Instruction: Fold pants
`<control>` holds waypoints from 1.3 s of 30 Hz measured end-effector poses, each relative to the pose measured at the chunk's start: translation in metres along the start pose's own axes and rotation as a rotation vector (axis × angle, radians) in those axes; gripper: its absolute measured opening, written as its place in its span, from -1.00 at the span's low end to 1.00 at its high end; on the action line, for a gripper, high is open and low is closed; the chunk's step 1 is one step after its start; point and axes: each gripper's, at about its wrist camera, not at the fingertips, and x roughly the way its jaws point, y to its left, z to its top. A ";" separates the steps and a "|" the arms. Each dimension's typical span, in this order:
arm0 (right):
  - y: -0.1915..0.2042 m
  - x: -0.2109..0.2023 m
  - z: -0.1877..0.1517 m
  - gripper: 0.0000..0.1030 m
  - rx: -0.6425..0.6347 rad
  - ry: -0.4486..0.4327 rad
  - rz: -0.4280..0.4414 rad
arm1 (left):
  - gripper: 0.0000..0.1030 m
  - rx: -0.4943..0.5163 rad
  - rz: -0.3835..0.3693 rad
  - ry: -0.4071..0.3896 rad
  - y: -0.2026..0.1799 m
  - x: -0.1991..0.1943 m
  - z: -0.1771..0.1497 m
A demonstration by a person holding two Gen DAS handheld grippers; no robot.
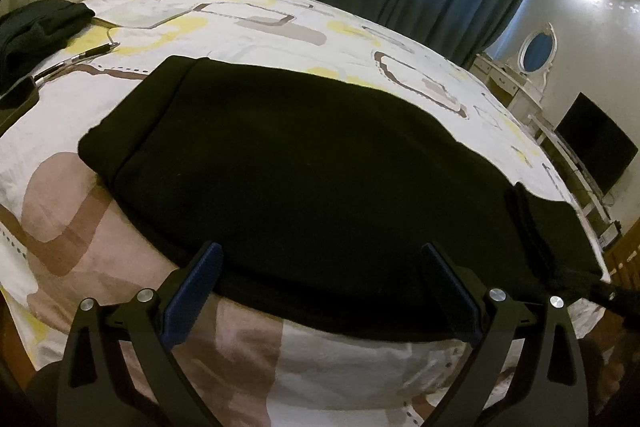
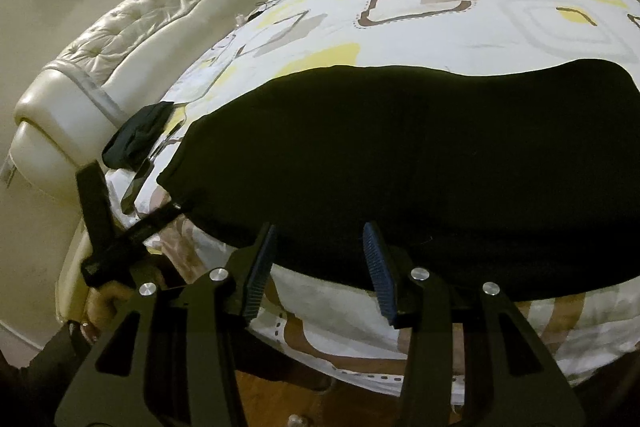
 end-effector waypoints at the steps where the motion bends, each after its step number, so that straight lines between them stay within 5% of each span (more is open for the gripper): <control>1: -0.001 -0.001 0.000 -0.03 0.005 -0.001 0.001 | 0.90 -0.010 -0.011 0.000 0.001 -0.005 0.002; 16: -0.008 0.008 -0.009 0.01 0.045 0.036 0.013 | 0.90 -0.230 -0.023 -0.090 0.120 -0.045 0.069; 24: -0.007 0.016 -0.009 0.02 0.049 0.060 0.009 | 0.90 -0.332 -0.309 0.138 0.167 0.010 0.087; 29: -0.008 0.021 -0.009 0.11 0.054 0.073 0.007 | 0.90 -0.278 -0.383 0.207 0.166 0.026 0.102; 36: -0.007 0.027 -0.009 0.16 0.052 0.085 0.000 | 0.90 -0.180 -0.383 0.274 0.152 0.046 0.113; 37: -0.007 0.028 -0.008 0.16 0.053 0.087 0.000 | 0.88 -0.180 -0.382 0.272 0.152 0.047 0.113; 39: -0.007 0.028 -0.008 0.16 0.056 0.088 -0.001 | 0.11 -0.169 -0.322 0.270 0.152 0.048 0.113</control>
